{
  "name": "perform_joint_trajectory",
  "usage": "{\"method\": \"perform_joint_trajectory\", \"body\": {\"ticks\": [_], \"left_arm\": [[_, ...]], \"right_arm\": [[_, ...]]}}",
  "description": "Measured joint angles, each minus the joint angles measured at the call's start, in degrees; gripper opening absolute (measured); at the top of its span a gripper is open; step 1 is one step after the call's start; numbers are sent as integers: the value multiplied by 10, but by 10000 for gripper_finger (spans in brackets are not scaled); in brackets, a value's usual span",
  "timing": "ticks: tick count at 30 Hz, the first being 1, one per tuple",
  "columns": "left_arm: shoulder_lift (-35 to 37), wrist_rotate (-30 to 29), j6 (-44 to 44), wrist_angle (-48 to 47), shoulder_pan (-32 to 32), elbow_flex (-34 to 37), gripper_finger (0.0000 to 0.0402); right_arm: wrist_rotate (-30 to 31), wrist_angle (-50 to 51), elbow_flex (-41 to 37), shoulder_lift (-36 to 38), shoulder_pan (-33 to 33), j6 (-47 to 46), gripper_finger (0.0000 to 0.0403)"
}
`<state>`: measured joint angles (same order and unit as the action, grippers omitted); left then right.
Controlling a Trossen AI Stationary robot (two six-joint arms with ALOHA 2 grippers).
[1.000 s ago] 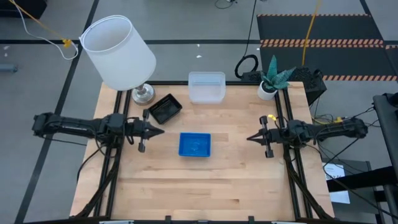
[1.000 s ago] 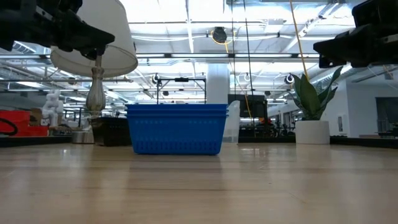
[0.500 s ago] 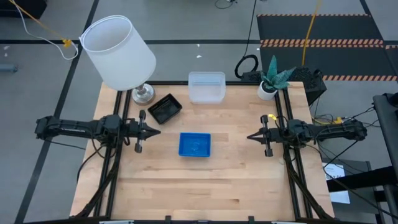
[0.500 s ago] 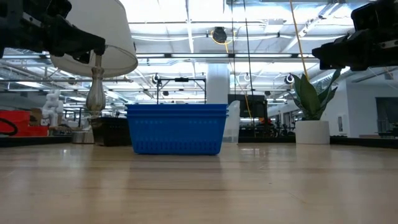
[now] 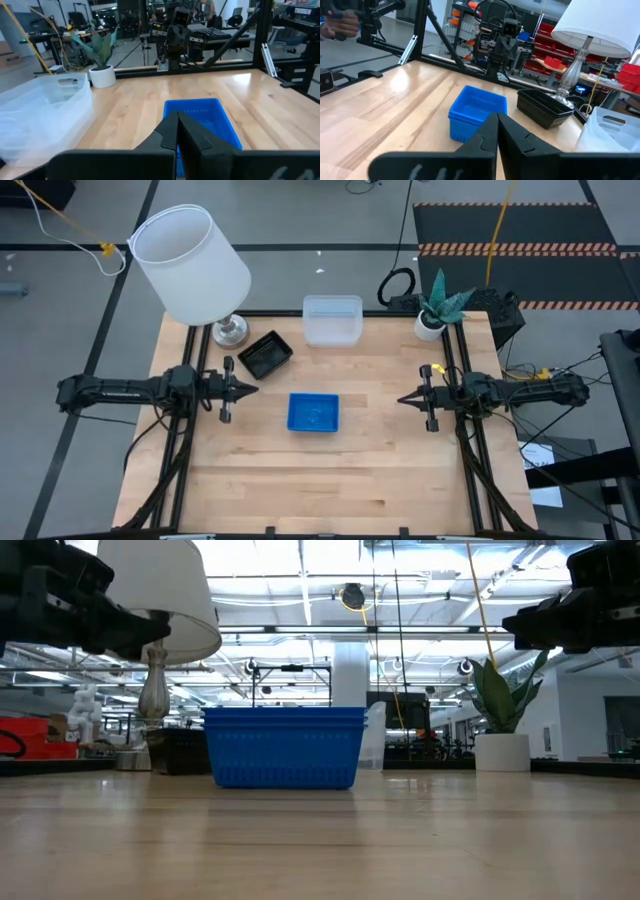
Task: Stack baskets by color
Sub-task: Return to Home Position
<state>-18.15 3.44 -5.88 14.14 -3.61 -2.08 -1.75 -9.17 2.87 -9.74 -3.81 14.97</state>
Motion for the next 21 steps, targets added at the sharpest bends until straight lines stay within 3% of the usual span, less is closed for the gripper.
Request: {"method": "perform_joint_trajectory", "body": {"ticks": [21], "left_arm": [[-1, -18, 2, -6, -4, 15, 2]], "right_arm": [[26, 9, 0, 29, 0, 14, 0]]}}
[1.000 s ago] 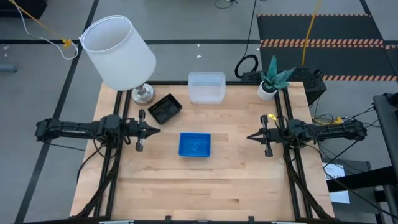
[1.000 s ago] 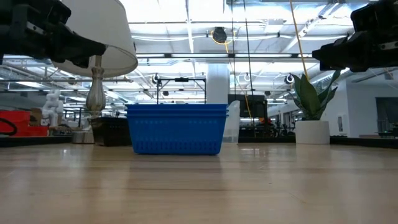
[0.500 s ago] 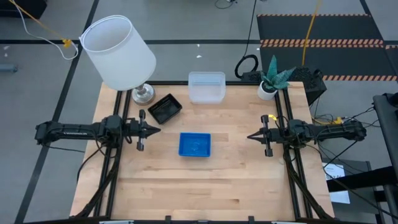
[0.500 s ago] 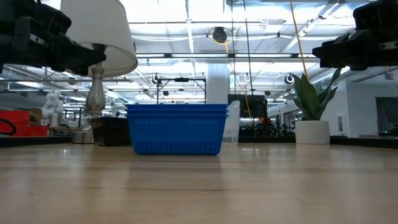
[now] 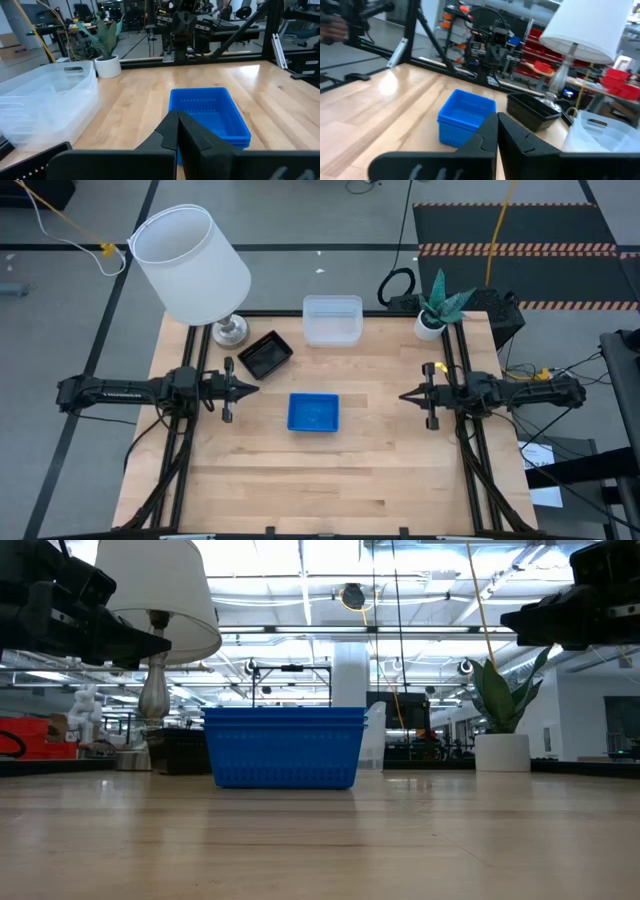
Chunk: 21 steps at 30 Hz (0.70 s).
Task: Stack baskets by color
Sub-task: Return to Home Position
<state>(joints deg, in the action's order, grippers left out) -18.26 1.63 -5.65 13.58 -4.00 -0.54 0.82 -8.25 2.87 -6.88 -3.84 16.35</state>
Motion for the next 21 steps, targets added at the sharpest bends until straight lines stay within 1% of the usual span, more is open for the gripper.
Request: {"method": "perform_joint_trajectory", "body": {"ticks": [2, 7, 11, 21], "left_arm": [[0, -1, 0, 0, 0, 0, 2], [0, -1, 0, 0, 0, 0, 3], [0, -1, 0, 1, 0, 0, 3], [6, -1, -1, 7, 0, -1, 2]], "right_arm": [[-10, 9, 0, 17, 0, 2, 0], [-11, 33, 0, 67, 0, 0, 0], [-25, 34, 0, 67, 0, -5, 0], [-23, 60, 0, 68, 0, -15, 0]]}}
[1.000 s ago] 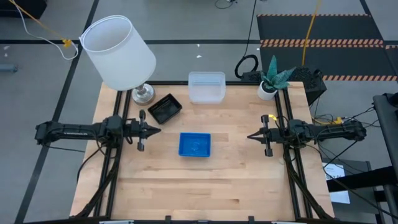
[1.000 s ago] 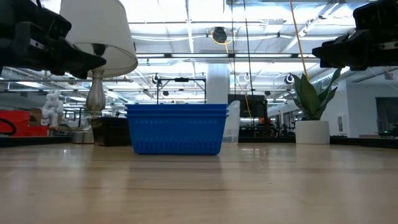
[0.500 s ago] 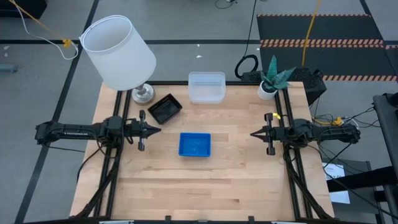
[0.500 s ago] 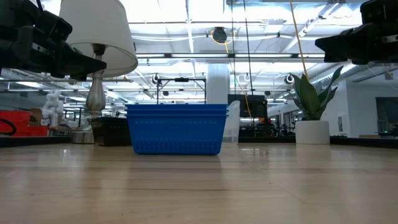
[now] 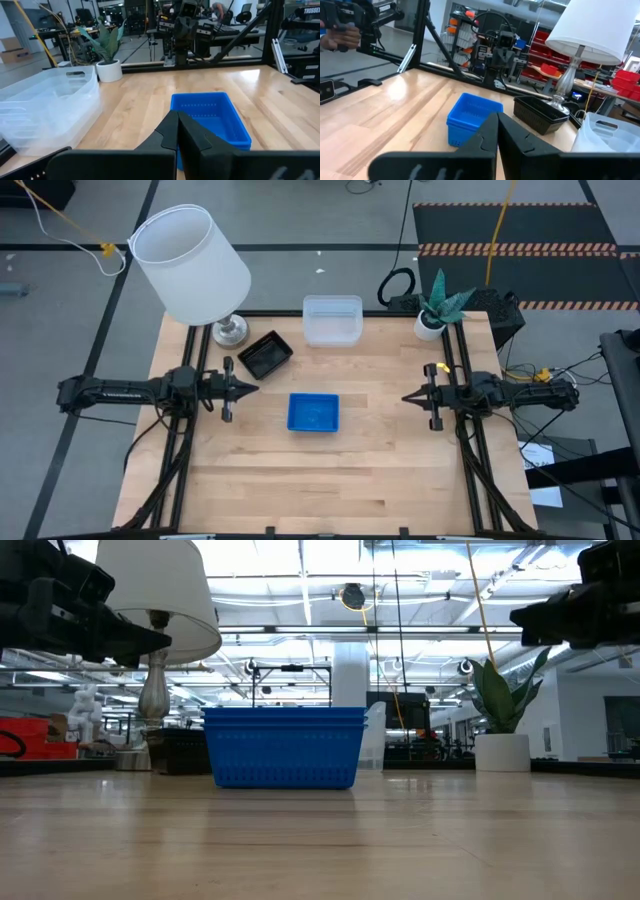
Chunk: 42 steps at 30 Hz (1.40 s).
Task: Stack baskets by color
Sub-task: Return to Home Position
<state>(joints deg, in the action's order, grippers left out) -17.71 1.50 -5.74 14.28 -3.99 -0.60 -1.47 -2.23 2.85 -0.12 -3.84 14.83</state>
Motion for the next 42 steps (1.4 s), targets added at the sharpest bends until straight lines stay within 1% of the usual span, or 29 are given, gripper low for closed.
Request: {"method": "perform_joint_trajectory", "body": {"ticks": [14, 19, 25, 31, 36, 42], "left_arm": [[33, 0, 3, -35, 0, 0, 2], [57, 0, 11, -57, 0, 0, 2], [96, 15, 18, -72, 9, 0, 2], [137, 12, 19, -110, 32, 0, 1], [171, 3, 12, -134, 34, 0, 1], [176, 0, 3, -135, 33, 0, 1]], "right_arm": [[1, 4, 0, 0, 0, -6, 0], [0, 2, 0, 0, 0, -6, 0], [0, -1, 0, 0, 0, -6, 0], [0, 0, 0, 0, 0, -6, 0], [0, 0, 0, 0, 0, -6, 0], [0, 0, 0, 0, 0, -6, 0]]}}
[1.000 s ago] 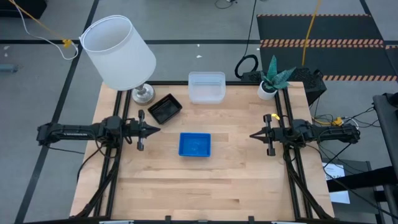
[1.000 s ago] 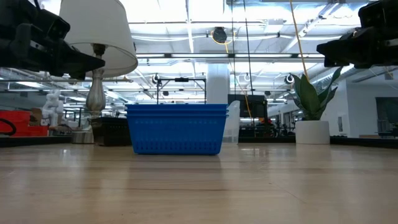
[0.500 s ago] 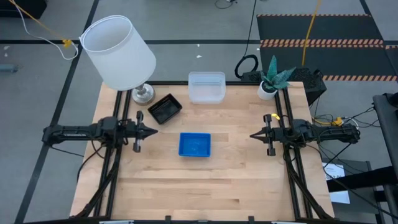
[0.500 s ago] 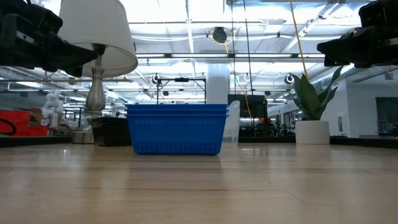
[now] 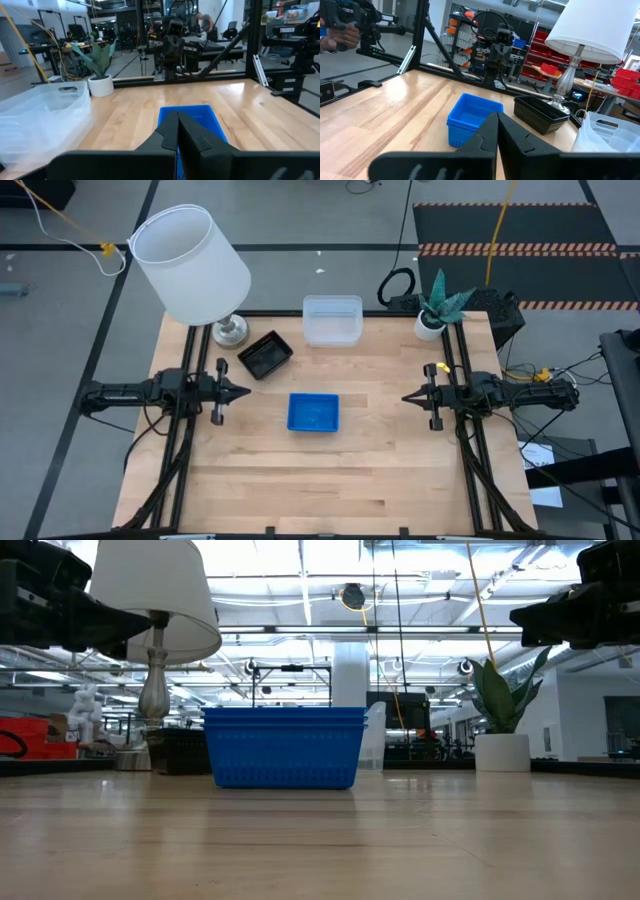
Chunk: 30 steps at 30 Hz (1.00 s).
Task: Stack baskets by color
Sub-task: Return to Home Position
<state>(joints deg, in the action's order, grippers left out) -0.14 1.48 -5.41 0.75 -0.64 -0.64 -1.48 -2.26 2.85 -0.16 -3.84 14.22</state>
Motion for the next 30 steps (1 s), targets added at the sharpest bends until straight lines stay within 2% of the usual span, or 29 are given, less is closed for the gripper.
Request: {"method": "perform_joint_trajectory", "body": {"ticks": [30], "left_arm": [[0, 0, -18, 2, 8, 0, 13]], "right_arm": [[-1, 0, 0, 0, 0, 0, 0]]}}
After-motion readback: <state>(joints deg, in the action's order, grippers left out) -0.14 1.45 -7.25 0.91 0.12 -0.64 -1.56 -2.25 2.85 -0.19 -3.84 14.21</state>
